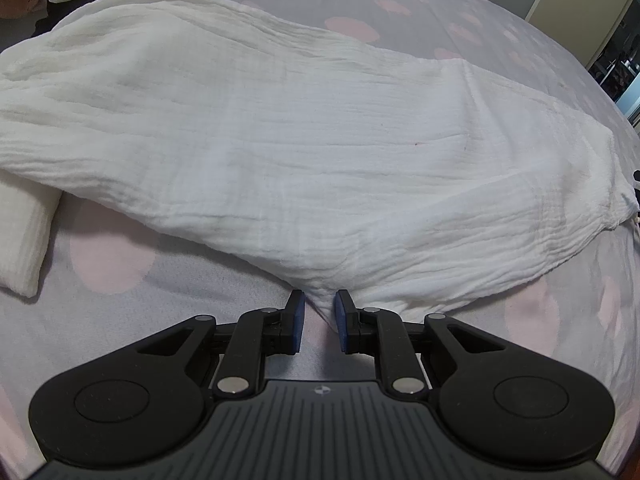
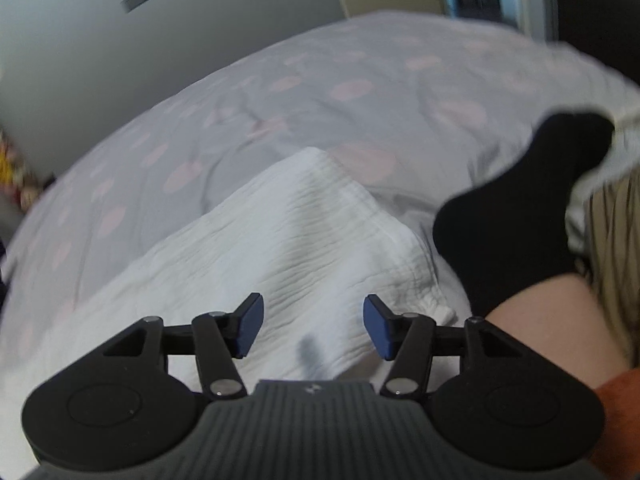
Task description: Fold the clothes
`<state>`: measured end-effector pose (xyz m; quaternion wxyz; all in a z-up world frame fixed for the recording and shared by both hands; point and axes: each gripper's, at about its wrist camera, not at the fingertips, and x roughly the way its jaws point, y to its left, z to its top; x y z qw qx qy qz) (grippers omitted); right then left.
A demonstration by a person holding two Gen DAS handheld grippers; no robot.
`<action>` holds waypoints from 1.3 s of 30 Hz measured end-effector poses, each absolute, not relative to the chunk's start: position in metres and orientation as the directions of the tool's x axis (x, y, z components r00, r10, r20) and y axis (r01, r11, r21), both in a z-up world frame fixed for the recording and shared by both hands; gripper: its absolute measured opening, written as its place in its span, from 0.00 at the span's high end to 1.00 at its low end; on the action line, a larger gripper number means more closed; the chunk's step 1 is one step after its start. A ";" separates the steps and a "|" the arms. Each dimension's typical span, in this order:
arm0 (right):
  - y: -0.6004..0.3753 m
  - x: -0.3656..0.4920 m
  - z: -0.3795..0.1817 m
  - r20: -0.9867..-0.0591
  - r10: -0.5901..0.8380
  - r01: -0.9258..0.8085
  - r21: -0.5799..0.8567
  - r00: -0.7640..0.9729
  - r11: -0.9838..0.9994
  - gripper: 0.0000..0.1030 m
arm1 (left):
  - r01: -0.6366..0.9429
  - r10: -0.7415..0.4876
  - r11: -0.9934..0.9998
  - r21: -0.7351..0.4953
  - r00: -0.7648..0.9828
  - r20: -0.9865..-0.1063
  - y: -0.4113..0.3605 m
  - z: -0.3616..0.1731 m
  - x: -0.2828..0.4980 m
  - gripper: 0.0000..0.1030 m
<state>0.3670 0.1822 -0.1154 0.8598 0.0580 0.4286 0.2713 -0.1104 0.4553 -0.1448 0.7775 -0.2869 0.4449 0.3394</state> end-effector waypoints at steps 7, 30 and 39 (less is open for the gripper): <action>0.176 0.398 -0.125 -0.701 0.483 -0.358 0.333 0.524 0.872 0.43 | -0.778 0.271 0.613 -0.137 0.370 -0.888 0.454 -0.145 -0.109 0.80; 0.295 0.521 -0.118 -0.697 0.508 -0.597 0.141 0.506 0.789 0.94 | -0.772 0.312 0.636 -0.002 0.260 -0.914 0.444 -0.146 -0.086 0.80; 0.304 0.533 -0.108 -0.629 0.516 -0.589 0.114 0.581 0.800 0.95 | -0.777 0.350 0.628 0.042 0.233 -0.907 0.436 -0.147 -0.083 0.80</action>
